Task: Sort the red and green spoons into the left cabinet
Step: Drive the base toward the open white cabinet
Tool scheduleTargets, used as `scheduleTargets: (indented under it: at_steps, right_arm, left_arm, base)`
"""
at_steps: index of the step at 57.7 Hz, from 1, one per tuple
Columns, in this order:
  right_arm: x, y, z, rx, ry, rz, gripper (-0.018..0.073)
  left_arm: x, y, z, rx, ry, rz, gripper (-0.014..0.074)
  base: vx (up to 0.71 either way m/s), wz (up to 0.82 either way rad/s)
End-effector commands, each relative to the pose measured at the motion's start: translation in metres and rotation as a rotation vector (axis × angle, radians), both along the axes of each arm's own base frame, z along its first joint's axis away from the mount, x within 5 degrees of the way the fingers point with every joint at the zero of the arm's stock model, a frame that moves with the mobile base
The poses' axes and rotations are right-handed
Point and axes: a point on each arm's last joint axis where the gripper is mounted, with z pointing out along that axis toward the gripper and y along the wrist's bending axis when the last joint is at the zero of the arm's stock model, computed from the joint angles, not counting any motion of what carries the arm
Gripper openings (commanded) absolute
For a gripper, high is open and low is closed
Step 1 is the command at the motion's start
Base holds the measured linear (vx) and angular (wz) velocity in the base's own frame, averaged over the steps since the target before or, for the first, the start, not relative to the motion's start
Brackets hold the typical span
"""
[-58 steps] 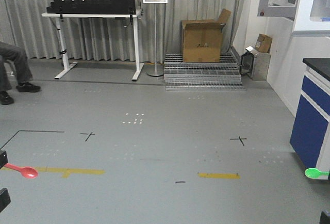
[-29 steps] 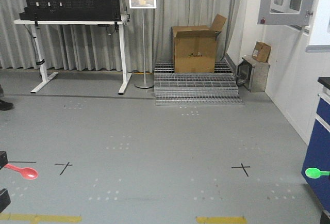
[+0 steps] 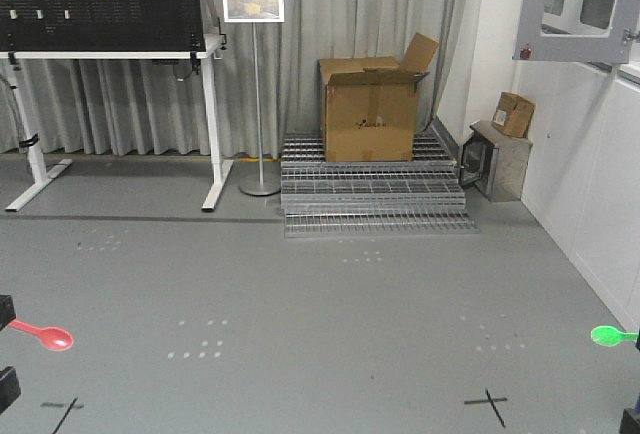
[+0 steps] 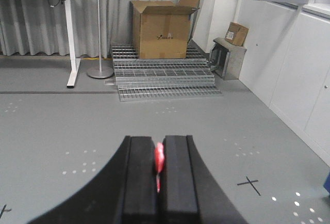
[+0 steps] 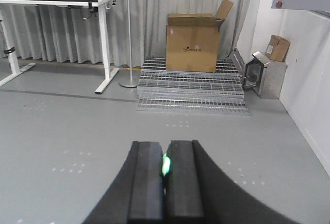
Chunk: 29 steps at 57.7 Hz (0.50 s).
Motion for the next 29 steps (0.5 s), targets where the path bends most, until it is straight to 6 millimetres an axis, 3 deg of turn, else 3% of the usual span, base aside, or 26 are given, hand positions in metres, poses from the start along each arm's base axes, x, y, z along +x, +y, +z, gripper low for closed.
scheduleTargets:
  at_steps: [1,29]
  right_arm:
    - [0.0002,0.0013,0.0211,0.009,-0.127,0.014,-0.0003]
    - [0.0002,0.0013,0.0211,0.009,-0.127,0.014,-0.0003]
  left_arm:
    - [-0.0005,-0.0014,0.019,-0.031,-0.117,-0.01,-0.0006]
    - [-0.0005,-0.0014,0.019,-0.031,-0.118,-0.01,-0.0006]
  base:
    - [0.68,-0.08]
    - [0.69,-0.1]
